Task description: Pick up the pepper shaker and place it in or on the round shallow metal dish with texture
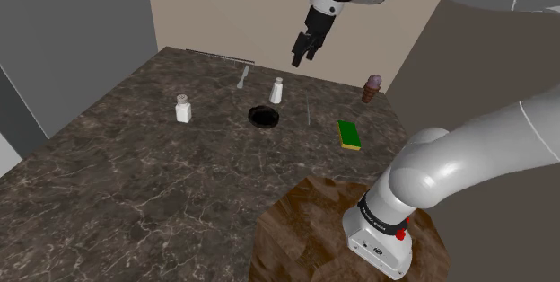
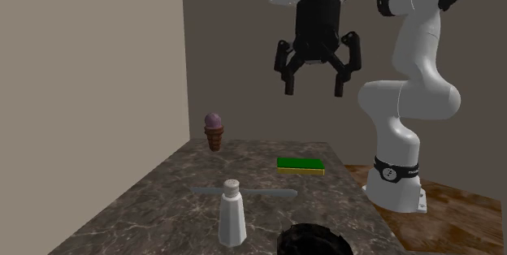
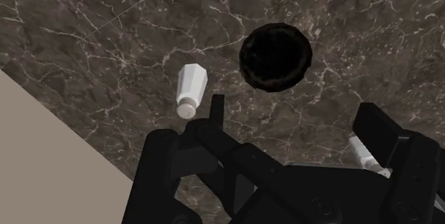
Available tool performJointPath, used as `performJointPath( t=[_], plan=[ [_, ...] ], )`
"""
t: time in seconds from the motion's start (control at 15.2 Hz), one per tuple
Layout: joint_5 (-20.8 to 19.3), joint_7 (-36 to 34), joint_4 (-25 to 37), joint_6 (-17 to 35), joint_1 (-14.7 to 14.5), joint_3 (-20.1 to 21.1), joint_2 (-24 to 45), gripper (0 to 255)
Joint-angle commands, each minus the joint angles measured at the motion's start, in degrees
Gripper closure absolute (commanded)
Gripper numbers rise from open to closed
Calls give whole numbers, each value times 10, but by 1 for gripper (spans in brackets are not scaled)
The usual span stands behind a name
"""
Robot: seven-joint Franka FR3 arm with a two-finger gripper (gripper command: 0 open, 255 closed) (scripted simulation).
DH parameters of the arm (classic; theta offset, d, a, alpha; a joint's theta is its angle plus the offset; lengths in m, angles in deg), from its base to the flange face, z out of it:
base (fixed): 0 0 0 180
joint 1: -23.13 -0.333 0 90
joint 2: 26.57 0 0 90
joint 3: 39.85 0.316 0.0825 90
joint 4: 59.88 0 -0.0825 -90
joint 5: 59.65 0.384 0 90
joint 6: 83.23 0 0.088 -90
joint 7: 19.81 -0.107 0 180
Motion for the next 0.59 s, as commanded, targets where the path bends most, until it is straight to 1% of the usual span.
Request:
performJointPath(
  t=[0.0, 0.26, 0.53],
  plan=[
    [2, 27, 8, 30, -1, -14, 41, 0],
    [13, 80, 32, 77, -3, -40, 120, 0],
    [35, 137, 68, 115, -4, -60, 206, 0]
  ],
)
